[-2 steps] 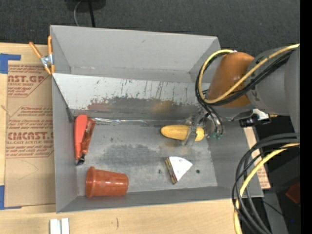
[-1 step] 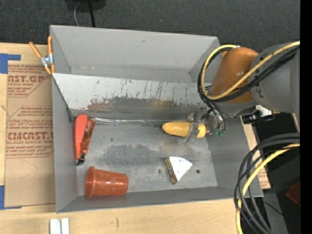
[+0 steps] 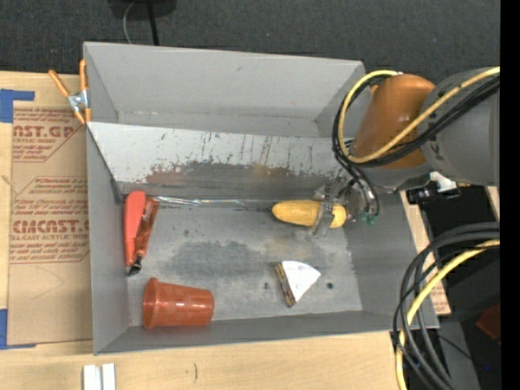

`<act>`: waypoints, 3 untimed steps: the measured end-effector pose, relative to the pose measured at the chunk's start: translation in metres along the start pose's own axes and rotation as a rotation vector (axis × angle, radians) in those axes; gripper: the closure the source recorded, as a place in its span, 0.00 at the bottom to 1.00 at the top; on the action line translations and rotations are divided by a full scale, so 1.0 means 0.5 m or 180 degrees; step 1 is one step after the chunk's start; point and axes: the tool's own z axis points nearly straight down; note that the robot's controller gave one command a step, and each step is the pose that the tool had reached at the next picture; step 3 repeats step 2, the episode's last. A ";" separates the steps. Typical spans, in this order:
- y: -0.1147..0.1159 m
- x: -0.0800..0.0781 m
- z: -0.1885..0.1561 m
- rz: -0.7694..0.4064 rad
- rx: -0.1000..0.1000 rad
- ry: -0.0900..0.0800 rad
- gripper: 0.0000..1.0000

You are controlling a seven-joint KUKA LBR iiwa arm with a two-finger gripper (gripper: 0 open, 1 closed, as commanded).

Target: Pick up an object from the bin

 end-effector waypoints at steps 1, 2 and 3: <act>0.000 0.000 -0.022 -0.0001 -0.0002 -0.0006 1.00; 0.001 -0.001 -0.039 -0.0002 -0.0003 -0.0007 1.00; 0.001 -0.001 -0.039 -0.0002 -0.0003 -0.0007 1.00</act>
Offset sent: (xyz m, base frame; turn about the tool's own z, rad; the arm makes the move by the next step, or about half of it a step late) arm 0.0000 0.0001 0.0381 0.0000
